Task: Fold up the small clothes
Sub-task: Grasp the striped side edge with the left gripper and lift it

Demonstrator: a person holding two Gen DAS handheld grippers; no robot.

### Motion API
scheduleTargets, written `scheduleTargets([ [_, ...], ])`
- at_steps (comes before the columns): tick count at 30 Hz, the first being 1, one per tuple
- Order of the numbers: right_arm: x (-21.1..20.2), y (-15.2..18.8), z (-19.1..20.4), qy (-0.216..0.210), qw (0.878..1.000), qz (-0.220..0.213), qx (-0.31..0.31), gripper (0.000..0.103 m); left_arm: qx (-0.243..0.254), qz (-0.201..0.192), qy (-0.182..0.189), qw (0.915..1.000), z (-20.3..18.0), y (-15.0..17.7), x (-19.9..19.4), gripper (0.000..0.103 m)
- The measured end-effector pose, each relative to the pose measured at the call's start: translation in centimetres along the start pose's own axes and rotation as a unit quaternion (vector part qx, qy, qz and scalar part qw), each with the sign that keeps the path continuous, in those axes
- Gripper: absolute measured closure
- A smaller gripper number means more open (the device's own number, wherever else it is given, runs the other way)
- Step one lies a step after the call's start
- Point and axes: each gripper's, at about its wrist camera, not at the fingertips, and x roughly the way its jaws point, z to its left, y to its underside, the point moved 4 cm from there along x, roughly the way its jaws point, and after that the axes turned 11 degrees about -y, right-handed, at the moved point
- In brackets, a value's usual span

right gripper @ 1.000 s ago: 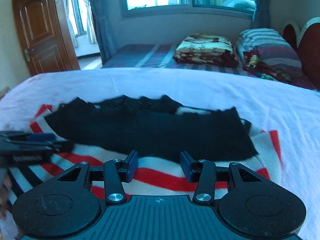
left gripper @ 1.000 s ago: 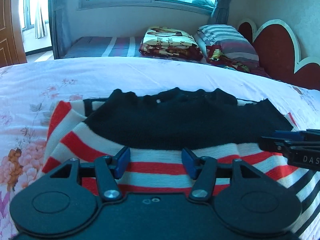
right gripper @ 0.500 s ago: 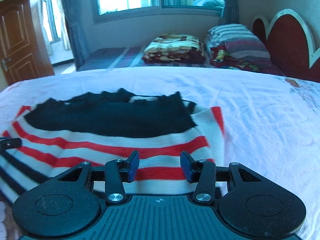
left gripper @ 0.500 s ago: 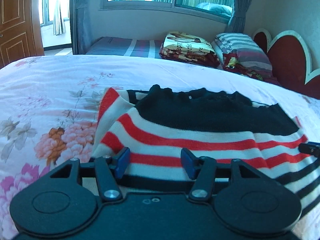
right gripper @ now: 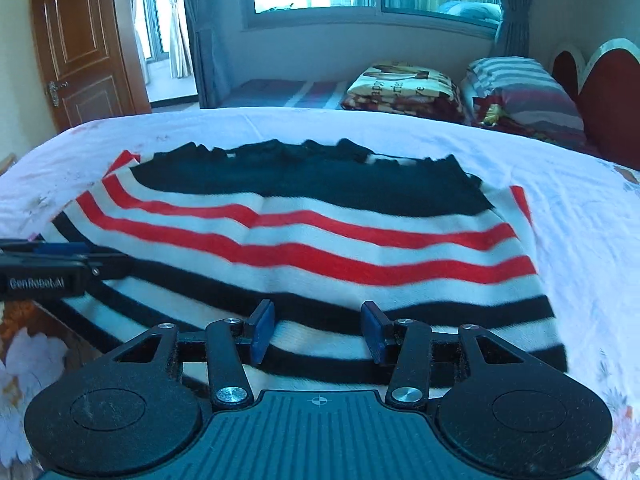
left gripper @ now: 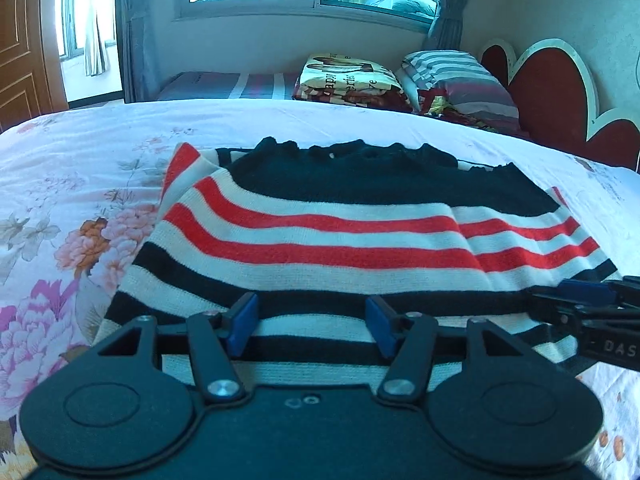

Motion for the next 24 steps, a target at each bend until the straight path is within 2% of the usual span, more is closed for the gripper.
scheduleTargets([
  [8, -1.8, 1.6, -1.9, 0.031, 0.999, 0.012, -0.002, 0.057, 0.004, 0.006, -0.008, 0.9999, 0.1, -0.2, 0.0, 0.044],
  [13, -3.7, 1.1, -1.6, 0.019, 0.999, 0.002, 0.036, 0.057, -0.007, 0.01, -0.01, 0.9999, 0.3, -0.4, -1.1, 0.042],
  [14, -4.0, 1.0, -1.4, 0.013, 0.999, -0.003, 0.043, 0.057, -0.01, 0.009, -0.007, 0.9999, 0.4, -0.4, -1.5, 0.037],
  [15, -4.5, 0.8, -1.1, 0.006, 0.999, -0.007, 0.049, 0.057, -0.013, 0.008, -0.006, 0.9999, 0.5, -0.3, -1.8, 0.026],
  [16, -4.8, 0.6, -0.8, 0.001, 0.999, -0.01, 0.051, 0.057, -0.015, 0.007, -0.007, 0.9998, 0.6, -0.3, -2.3, 0.022],
  [20, -5.5, -0.1, 1.0, -0.013, 0.999, -0.021, 0.042, 0.057, -0.042, 0.016, 0.007, 0.9989, 1.7, 0.3, -3.9, 0.018],
  [24, -5.3, -0.6, 2.5, -0.026, 0.999, -0.026, 0.039, 0.057, -0.11, 0.051, 0.032, 0.9922, 3.7, 1.8, -4.6, 0.016],
])
